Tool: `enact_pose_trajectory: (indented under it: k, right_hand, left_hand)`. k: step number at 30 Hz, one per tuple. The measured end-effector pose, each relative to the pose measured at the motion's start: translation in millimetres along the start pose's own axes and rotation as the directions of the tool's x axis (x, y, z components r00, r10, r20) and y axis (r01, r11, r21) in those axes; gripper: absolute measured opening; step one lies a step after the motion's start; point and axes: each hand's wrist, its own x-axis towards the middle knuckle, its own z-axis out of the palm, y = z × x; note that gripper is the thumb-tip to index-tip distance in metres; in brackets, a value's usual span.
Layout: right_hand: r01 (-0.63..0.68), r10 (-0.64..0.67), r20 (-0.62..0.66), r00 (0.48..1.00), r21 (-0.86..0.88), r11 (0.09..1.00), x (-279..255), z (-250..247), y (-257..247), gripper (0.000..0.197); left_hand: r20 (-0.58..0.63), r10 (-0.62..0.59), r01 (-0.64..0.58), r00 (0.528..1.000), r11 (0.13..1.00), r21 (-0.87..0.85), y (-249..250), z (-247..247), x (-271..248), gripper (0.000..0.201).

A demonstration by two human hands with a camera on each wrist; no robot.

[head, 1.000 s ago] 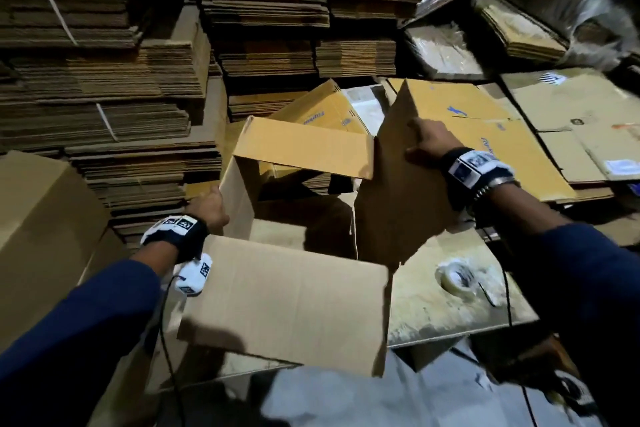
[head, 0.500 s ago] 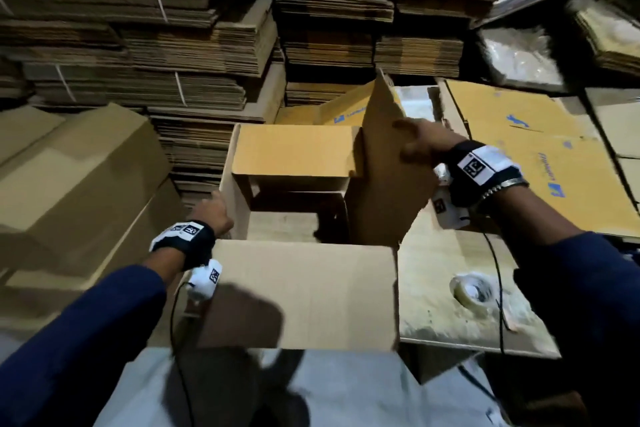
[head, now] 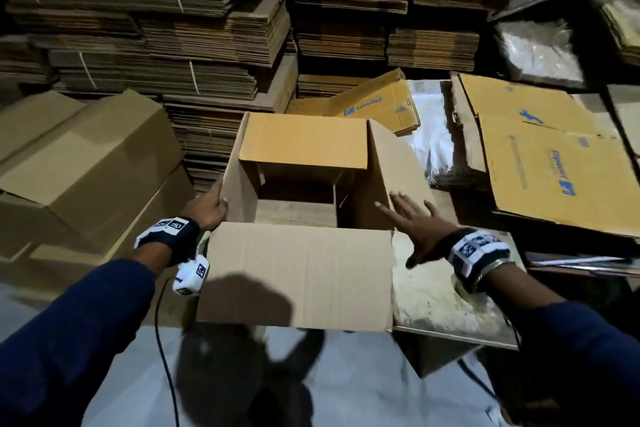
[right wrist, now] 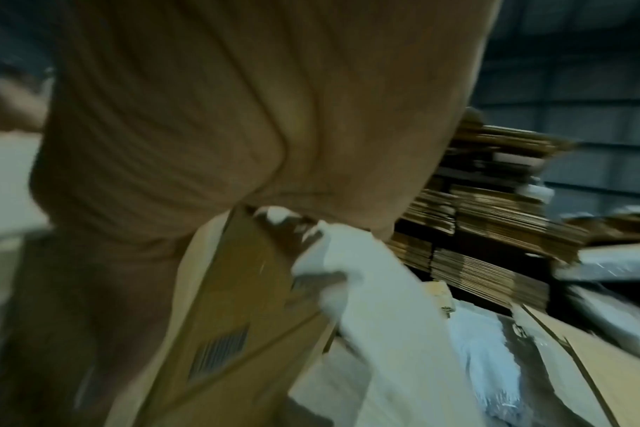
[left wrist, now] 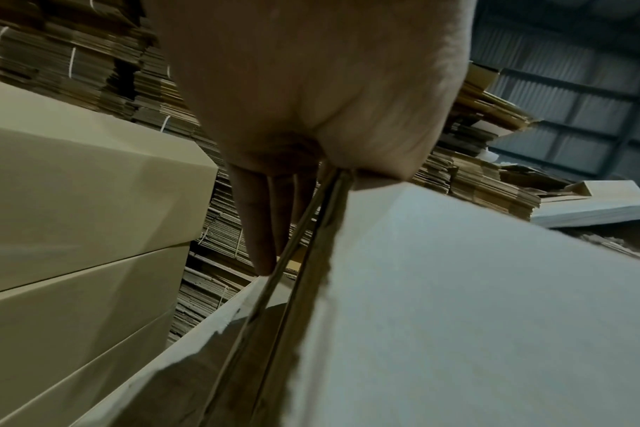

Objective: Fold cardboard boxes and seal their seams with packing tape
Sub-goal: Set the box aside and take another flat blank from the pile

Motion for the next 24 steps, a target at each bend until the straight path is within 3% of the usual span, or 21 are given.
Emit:
enact_pose_trajectory:
  k: [2, 4, 6, 9, 12, 13, 17, 18, 20, 22, 24]
  right_hand:
    - [0.043, -0.050, -0.154, 0.987, -0.050, 0.998, -7.7, 19.8, -16.4, 0.145]
    - [0.125, -0.129, -0.309, 0.942, -0.033, 0.992, -12.6, 29.6, -23.3, 0.123]
    - [0.200, -0.176, -0.384, 0.906, 0.022, 0.980, -13.2, 31.8, -20.6, 0.103]
    - [0.214, -0.107, -0.384, 0.917, 0.247, 0.945, -11.6, 30.0, -9.2, 0.089]
    - [0.192, -0.023, -0.375, 0.927, 0.418, 0.888, -6.2, 35.6, 1.2, 0.074]
    - [0.189, 0.001, -0.366, 0.930, 0.481, 0.856, -6.8, 34.0, 1.2, 0.066]
    - [0.055, 0.255, -0.229, 0.940, 0.834, 0.548, -9.9, 2.3, -12.9, 0.028]
    - [0.038, 0.309, -0.215, 0.927, 0.870, 0.492, -5.3, -4.1, -14.6, 0.032]
    - [0.014, 0.424, -0.213, 0.880, 0.905, 0.426, 5.2, -5.1, -14.0, 0.072]
    - [-0.069, 0.510, -0.190, 0.839, 0.893, 0.445, 16.3, -1.9, -16.2, 0.110]
    - [-0.188, 0.533, -0.145, 0.834, 0.832, 0.522, 23.2, 0.5, -22.0, 0.116]
  left_hand:
    - [0.006, -0.025, 0.025, 1.000, 1.000, -0.005, 5.9, -0.4, -4.8, 0.063]
    - [0.018, -0.038, 0.038, 0.999, 0.999, -0.027, 7.1, -0.6, -7.2, 0.063]
    - [0.022, -0.060, 0.063, 0.998, 0.990, -0.123, 7.5, -4.3, -9.8, 0.066]
    - [0.086, -0.096, 0.120, 0.992, 0.932, -0.343, 5.2, -15.8, -3.6, 0.073]
    - [0.175, -0.075, 0.144, 0.982, 0.895, -0.421, -19.2, -23.8, 20.4, 0.100]
    - [0.198, -0.067, 0.148, 0.978, 0.889, -0.433, -32.2, -23.2, 31.8, 0.100]
    - [0.227, -0.096, 0.207, 0.969, 0.816, -0.540, -0.8, -53.7, -12.7, 0.054]
    - [0.233, -0.113, 0.228, 0.966, 0.794, -0.563, -0.6, -55.2, -13.6, 0.051]
    - [0.247, -0.081, 0.215, 0.966, 0.784, -0.583, -1.2, -58.8, -15.2, 0.061]
    - [0.212, -0.018, 0.137, 0.977, 0.816, -0.562, 1.7, -61.1, -17.3, 0.071]
    - [0.134, 0.026, 0.036, 0.991, 0.894, -0.447, 5.5, -51.9, -14.2, 0.082]
